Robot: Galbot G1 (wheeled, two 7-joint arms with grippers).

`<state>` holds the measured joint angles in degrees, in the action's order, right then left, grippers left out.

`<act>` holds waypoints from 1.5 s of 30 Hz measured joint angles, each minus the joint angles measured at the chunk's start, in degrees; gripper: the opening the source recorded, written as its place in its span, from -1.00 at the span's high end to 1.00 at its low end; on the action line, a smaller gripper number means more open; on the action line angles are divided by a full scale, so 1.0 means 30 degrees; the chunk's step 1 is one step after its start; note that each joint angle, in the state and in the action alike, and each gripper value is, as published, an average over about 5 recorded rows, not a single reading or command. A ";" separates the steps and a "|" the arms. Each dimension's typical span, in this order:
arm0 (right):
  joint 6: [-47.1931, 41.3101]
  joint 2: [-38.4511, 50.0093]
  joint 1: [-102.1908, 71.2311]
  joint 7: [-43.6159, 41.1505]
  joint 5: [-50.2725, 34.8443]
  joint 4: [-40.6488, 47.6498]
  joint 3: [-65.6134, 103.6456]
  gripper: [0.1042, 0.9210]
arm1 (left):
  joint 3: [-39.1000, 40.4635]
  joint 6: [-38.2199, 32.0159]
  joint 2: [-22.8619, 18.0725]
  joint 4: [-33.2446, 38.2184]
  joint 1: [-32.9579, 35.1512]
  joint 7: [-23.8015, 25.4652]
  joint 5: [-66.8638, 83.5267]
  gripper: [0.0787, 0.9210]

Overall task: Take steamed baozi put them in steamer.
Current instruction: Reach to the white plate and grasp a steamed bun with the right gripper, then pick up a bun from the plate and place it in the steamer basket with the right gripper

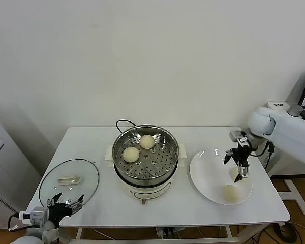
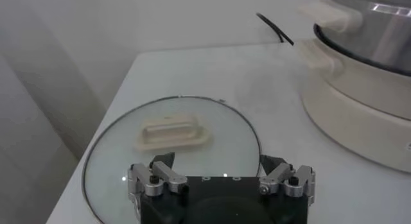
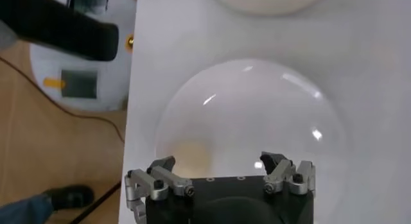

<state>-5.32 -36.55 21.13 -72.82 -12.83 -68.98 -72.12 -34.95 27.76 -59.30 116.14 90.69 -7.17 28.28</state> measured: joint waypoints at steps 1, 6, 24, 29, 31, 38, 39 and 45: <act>0.0086 -0.0006 -0.0368 -0.0003 0.0209 0.0079 0.0276 -0.76 | 0.0008 0.0007 0.0004 -0.0005 -0.0011 0.0000 -0.0002 -0.77; 0.0420 -0.0117 -0.1894 -0.0033 0.1071 0.0468 0.1423 -0.76 | 0.0018 0.0022 0.0027 -0.0069 -0.0015 -0.0002 -0.0006 -0.77; 0.0769 -0.0813 -0.4885 -0.0101 0.3144 0.1762 0.3810 -0.42 | 0.0008 0.0025 0.0049 -0.0164 0.0036 -0.0005 -0.0049 -0.77; 0.0767 -0.0877 -0.5266 -0.0146 0.3411 0.1960 0.4227 -0.20 | 0.0010 0.0044 0.0049 -0.0159 0.0035 -0.0013 -0.0075 -0.77; 0.0765 -0.0849 -0.5312 -0.0196 0.3460 0.1961 0.4323 -0.11 | 0.0010 0.0059 0.0051 -0.0147 0.0034 -0.0019 -0.0083 -0.77; 0.0716 -0.0557 -0.4997 -0.0454 0.3247 0.1672 0.4294 0.07 | 0.0001 0.0117 0.0040 -0.0035 0.0061 -0.0042 -0.0129 -0.77; 0.0727 -0.0524 -0.4825 -0.0496 0.3170 0.1609 0.4212 0.07 | 0.0000 0.0119 0.0040 -0.0033 0.0064 -0.0044 -0.0142 -0.77; 0.1031 -0.0727 -0.2803 -0.0705 0.2416 0.1395 0.3513 0.07 | 0.0026 0.0126 0.0050 0.0007 0.0049 -0.0054 -0.0207 -0.77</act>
<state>-2.23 -38.74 12.72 -74.93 -5.58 -64.79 -61.58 -34.87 28.14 -59.15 116.17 90.84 -7.33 27.66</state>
